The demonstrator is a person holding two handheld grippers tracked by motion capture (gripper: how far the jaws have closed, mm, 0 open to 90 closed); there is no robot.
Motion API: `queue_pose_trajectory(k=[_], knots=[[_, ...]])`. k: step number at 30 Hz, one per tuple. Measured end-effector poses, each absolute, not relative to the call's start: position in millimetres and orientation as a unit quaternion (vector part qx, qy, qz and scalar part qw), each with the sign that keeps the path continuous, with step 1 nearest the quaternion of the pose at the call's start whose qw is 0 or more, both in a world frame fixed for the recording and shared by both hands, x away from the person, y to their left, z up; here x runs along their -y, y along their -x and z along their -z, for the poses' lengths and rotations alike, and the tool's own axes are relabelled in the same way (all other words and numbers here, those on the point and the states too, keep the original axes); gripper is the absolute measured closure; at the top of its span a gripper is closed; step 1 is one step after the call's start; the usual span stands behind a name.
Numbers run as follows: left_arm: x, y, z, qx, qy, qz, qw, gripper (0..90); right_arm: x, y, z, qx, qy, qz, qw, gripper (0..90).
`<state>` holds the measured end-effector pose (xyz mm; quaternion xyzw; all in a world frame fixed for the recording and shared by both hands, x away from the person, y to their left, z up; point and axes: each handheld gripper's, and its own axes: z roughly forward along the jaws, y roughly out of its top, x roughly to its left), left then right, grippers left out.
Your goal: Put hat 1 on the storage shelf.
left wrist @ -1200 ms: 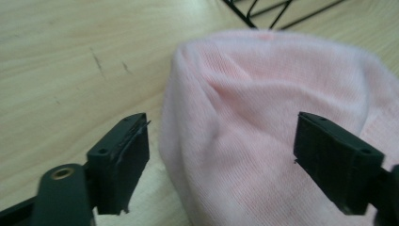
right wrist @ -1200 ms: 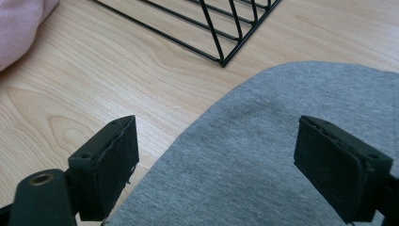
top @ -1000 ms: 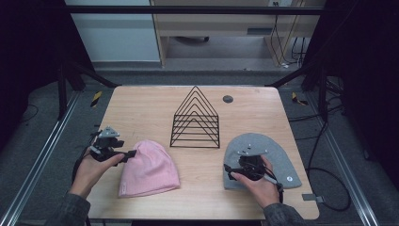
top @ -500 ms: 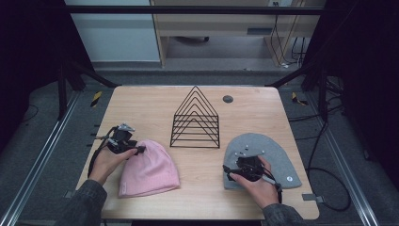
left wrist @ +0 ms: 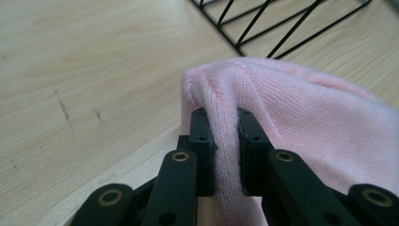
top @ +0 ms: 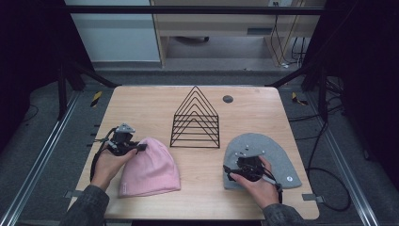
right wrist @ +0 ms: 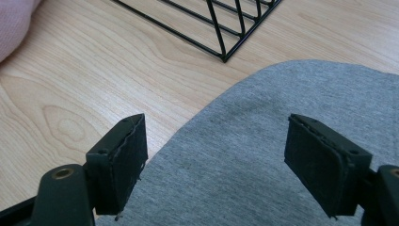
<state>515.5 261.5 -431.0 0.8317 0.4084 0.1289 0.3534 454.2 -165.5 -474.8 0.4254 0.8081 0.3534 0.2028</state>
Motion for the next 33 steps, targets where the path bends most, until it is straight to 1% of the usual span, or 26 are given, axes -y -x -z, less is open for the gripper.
queue_pose_trajectory(k=[3,4,5,11,15,21,22,23,26,32,33], knots=[[-256,-503,414,-0.390,-0.833,-0.145,0.364,78.9,165,-454,475,-0.809,-0.422,-0.353,0.206,22.0],[-252,-496,401,-0.380,-0.834,-0.152,0.370,79.0,164,-454,475,-0.810,-0.422,-0.351,0.207,22.2],[-252,-496,401,-0.380,-0.834,-0.152,0.370,79.0,165,-454,475,-0.810,-0.421,-0.351,0.207,22.3],[-238,-479,362,-0.343,-0.838,-0.179,0.385,79.1,167,-453,474,-0.807,-0.422,-0.356,0.207,23.0],[-233,-469,328,-0.326,-0.831,-0.204,0.401,79.1,166,-453,472,-0.805,-0.419,-0.362,0.213,25.8],[-233,-472,299,-0.320,-0.828,-0.223,0.403,79.1,164,-452,471,-0.806,-0.410,-0.367,0.216,29.4],[-233,-472,299,-0.320,-0.828,-0.223,0.403,79.1,164,-451,470,-0.806,-0.410,-0.368,0.215,30.0],[-233,-474,290,-0.322,-0.821,-0.223,0.415,79.1,164,-451,470,-0.806,-0.409,-0.369,0.216,30.6],[-231,-475,276,-0.318,-0.817,-0.231,0.422,79.1,162,-449,467,-0.805,-0.403,-0.376,0.221,32.5],[-226,-481,256,-0.313,-0.809,-0.238,0.436,78.9,155,-444,456,-0.802,-0.387,-0.394,0.227,36.1],[-224,-482,252,-0.311,-0.808,-0.239,0.440,78.9,150,-441,450,-0.801,-0.378,-0.407,0.225,39.0]])
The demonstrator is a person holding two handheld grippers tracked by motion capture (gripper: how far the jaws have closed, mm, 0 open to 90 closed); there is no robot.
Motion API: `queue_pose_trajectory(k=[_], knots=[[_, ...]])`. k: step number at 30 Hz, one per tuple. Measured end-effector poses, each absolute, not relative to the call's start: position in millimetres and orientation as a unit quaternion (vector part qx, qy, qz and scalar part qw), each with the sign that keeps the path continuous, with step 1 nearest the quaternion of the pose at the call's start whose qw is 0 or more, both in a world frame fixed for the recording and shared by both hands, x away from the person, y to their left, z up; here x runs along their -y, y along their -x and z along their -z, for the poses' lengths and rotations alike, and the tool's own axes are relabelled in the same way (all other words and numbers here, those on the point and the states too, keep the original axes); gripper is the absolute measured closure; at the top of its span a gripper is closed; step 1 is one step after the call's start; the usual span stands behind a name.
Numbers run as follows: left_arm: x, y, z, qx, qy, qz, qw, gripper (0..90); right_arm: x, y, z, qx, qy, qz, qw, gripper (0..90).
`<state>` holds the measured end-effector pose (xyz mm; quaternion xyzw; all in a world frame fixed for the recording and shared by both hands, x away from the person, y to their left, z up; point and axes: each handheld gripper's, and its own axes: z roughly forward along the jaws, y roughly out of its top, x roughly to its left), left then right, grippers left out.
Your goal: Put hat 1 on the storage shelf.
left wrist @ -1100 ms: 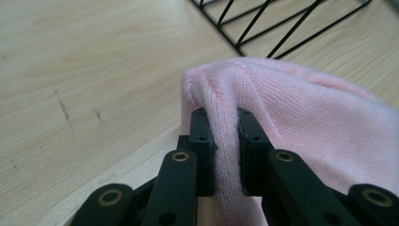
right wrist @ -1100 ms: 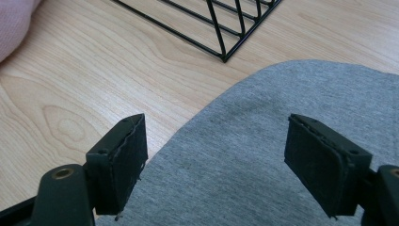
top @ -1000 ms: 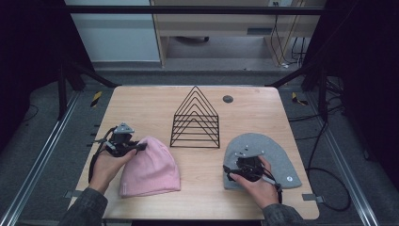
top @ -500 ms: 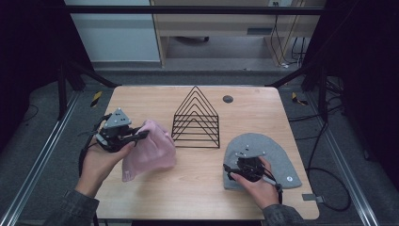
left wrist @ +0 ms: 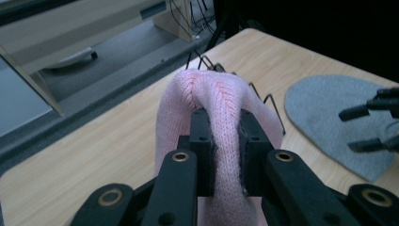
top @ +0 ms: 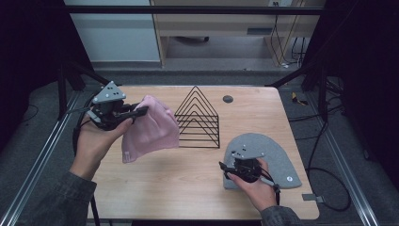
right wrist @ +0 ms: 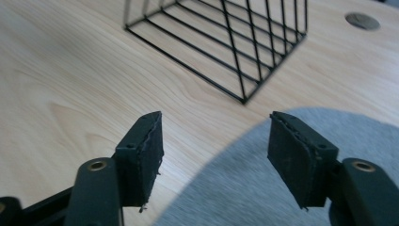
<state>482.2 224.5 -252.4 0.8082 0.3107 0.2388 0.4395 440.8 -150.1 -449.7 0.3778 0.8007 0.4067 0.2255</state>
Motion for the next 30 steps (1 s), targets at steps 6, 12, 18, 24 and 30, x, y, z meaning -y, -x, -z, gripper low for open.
queue_pose_trajectory(k=[6,12,18,24,30], knots=[[-216,-487,232,-0.301,-0.803,-0.249,0.450,78.9,131,-435,431,-0.807,-0.345,-0.426,0.220,45.3],[-204,-486,218,-0.288,-0.806,-0.248,0.454,78.9,103,-438,401,-0.814,-0.302,-0.446,0.216,51.0],[-196,-479,213,-0.272,-0.809,-0.242,0.463,78.9,85,-450,375,-0.811,-0.286,-0.467,0.207,57.4],[-194,-477,210,-0.266,-0.808,-0.229,0.473,78.9,73,-463,368,-0.812,-0.285,-0.469,0.198,51.3],[-191,-474,209,-0.259,-0.812,-0.224,0.473,78.9,69,-470,367,-0.803,-0.301,-0.481,0.183,44.4]])
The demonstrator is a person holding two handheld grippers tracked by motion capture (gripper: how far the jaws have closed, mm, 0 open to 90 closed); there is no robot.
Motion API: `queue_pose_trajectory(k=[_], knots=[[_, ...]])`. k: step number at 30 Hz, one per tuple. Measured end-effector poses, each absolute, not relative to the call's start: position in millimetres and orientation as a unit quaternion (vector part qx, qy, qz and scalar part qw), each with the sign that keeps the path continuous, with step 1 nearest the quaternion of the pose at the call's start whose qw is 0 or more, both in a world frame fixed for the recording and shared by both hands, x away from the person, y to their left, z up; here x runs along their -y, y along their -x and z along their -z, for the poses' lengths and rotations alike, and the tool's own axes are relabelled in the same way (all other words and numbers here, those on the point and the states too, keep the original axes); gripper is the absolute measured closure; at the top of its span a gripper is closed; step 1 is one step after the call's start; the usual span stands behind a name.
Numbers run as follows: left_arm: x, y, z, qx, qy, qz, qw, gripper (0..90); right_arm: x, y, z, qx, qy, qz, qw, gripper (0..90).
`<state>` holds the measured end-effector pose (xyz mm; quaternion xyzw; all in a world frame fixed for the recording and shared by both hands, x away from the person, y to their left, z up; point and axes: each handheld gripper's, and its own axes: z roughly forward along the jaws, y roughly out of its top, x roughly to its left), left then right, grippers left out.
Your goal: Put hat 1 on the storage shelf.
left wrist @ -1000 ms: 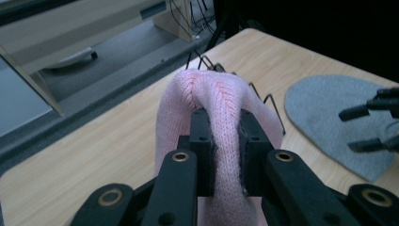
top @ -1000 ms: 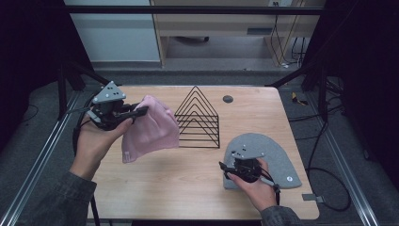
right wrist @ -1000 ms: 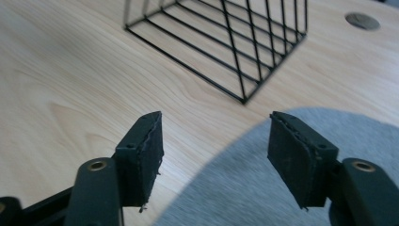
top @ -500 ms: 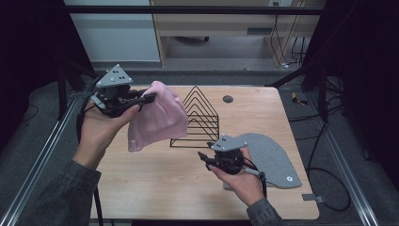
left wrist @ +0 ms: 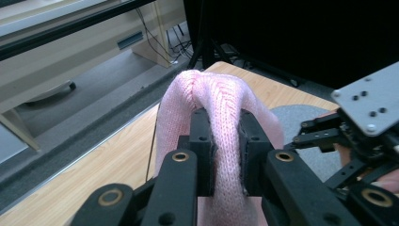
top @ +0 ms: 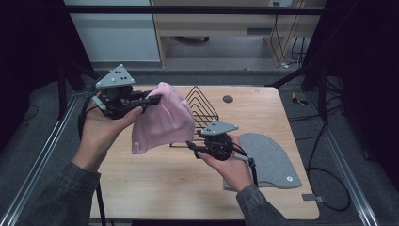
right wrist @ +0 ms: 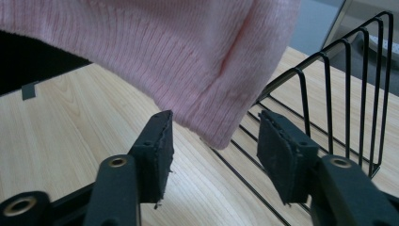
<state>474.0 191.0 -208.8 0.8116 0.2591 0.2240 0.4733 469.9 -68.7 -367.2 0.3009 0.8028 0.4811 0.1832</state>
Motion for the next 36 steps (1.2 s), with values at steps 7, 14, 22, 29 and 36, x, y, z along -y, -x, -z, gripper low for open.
queue_pose_trajectory(k=[7,14,22,29,36], knots=[[-188,-473,211,-0.259,-0.812,-0.220,0.475,78.9,59,-473,363,-0.800,-0.306,-0.487,0.172,45.5],[-186,-476,217,-0.261,-0.816,-0.225,0.465,78.8,52,-472,355,-0.809,-0.293,-0.484,0.160,70.8],[-195,-500,204,-0.273,-0.810,-0.254,0.453,78.7,73,-479,327,-0.818,-0.264,-0.483,0.165,80.0],[-192,-524,192,-0.277,-0.790,-0.260,0.481,78.1,83,-501,298,-0.822,-0.251,-0.470,0.201,79.9],[-190,-542,181,-0.281,-0.782,-0.272,0.485,78.1,84,-525,288,-0.811,-0.261,-0.479,0.213,79.7]])
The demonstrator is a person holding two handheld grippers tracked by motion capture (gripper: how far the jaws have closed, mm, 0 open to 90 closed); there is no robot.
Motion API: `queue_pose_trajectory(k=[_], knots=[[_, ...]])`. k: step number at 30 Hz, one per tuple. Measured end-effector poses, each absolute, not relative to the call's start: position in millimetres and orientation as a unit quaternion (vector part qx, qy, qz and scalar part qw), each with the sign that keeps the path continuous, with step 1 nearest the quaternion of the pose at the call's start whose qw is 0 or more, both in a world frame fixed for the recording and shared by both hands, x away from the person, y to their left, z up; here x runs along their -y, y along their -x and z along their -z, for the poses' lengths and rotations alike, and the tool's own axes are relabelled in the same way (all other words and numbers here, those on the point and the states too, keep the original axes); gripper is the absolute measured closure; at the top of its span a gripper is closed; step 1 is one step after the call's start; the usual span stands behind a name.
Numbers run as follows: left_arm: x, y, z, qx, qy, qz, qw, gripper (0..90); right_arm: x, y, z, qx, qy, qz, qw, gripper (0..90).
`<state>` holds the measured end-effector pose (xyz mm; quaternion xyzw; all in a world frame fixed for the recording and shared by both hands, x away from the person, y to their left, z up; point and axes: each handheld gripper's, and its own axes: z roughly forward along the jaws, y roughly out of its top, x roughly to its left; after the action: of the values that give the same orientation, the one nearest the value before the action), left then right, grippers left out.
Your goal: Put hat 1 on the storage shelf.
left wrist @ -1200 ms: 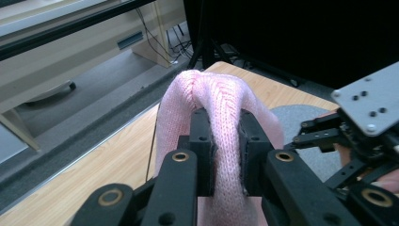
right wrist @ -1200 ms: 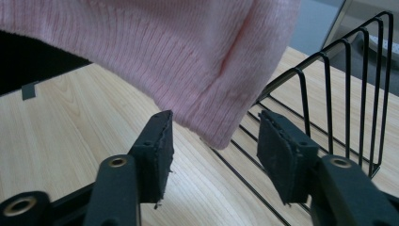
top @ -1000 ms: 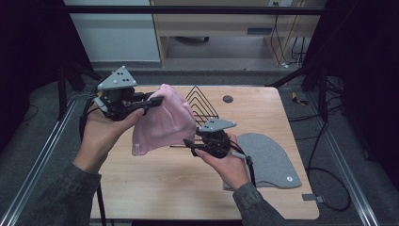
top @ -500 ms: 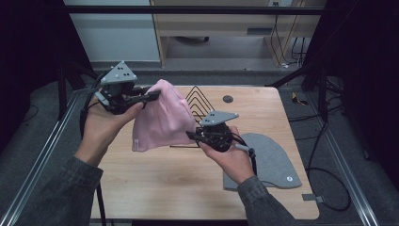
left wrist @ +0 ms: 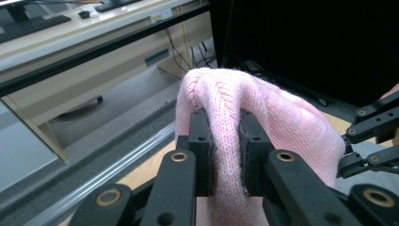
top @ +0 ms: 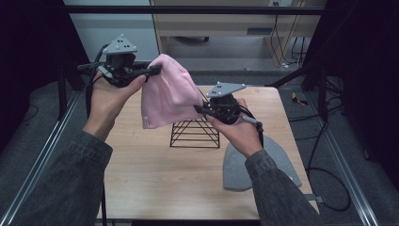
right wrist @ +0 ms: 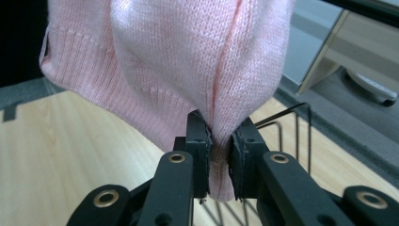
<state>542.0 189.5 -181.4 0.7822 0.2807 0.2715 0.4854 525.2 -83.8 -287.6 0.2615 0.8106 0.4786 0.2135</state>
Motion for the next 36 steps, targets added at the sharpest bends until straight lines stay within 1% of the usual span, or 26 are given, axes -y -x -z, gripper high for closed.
queue_pose_trajectory(k=[6,11,16,20,30,32,36], knots=[[-179,-564,178,-0.272,-0.786,-0.289,0.474,78.0,79,-547,291,-0.801,-0.278,-0.480,0.225,79.6],[-172,-581,191,-0.271,-0.790,-0.289,0.467,78.0,78,-561,301,-0.802,-0.287,-0.469,0.233,79.6],[-170,-591,203,-0.274,-0.792,-0.282,0.467,77.9,82,-569,312,-0.802,-0.299,-0.465,0.228,79.6],[-170,-593,209,-0.277,-0.792,-0.276,0.468,77.9,86,-570,316,-0.801,-0.304,-0.466,0.222,79.7],[-168,-588,207,-0.273,-0.795,-0.271,0.470,77.8,92,-566,316,-0.797,-0.303,-0.476,0.216,79.9],[-166,-588,210,-0.273,-0.797,-0.261,0.471,77.8,93,-564,318,-0.800,-0.302,-0.472,0.215,79.8],[-157,-587,220,-0.260,-0.810,-0.264,0.455,77.3,99,-562,329,-0.803,-0.306,-0.461,0.220,79.8]])
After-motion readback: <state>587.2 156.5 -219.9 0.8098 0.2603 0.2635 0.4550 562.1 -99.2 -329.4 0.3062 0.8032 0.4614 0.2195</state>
